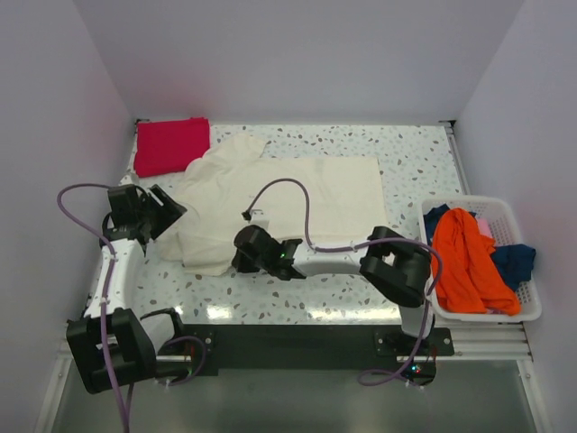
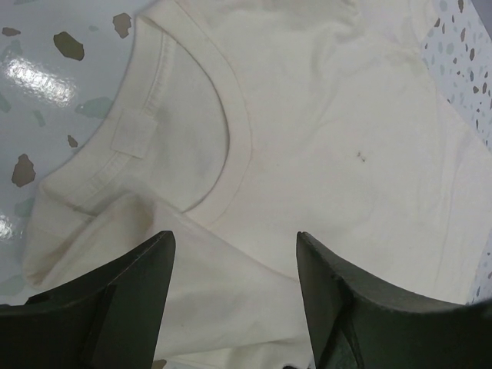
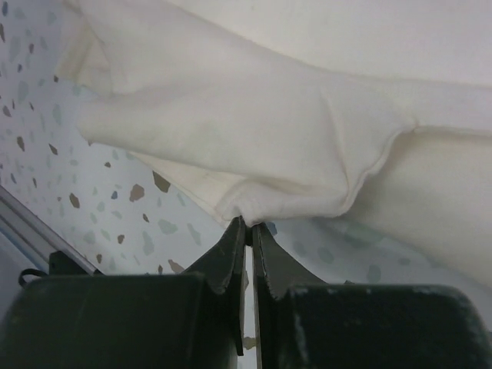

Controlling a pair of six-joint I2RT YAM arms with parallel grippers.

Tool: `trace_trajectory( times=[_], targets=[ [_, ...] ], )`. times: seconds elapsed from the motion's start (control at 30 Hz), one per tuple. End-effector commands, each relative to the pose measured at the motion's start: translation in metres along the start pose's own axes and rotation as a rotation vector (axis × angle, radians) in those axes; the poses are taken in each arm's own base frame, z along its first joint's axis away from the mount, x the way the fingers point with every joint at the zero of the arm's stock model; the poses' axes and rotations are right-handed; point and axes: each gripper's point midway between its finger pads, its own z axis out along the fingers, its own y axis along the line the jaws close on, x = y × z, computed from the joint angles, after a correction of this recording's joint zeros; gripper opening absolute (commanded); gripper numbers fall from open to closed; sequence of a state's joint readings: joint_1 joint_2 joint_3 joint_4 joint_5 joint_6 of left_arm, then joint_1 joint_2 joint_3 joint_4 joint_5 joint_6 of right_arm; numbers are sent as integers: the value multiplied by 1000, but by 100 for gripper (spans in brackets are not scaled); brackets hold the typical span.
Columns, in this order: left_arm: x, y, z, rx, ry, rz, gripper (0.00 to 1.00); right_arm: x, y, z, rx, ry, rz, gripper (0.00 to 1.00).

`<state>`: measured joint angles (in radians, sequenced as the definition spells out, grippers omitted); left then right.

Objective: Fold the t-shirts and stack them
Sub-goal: Fold the tshirt

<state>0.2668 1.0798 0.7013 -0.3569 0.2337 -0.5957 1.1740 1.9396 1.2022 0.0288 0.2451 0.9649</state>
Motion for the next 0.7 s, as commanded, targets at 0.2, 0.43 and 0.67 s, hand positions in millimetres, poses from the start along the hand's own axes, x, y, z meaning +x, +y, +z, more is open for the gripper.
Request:
trace_trajectory(
  times=[0.2, 0.43, 0.67],
  targets=[
    [-6, -9, 8, 49, -9, 37, 69, -80, 26, 10, -130, -8, 64, 0],
    [-3, -8, 11, 51, 5, 33, 69, -124, 29, 23, -190, -68, 79, 0],
    [-7, -10, 10, 52, 0, 37, 69, -161, 16, 38, -227, -116, 150, 0]
  ],
)
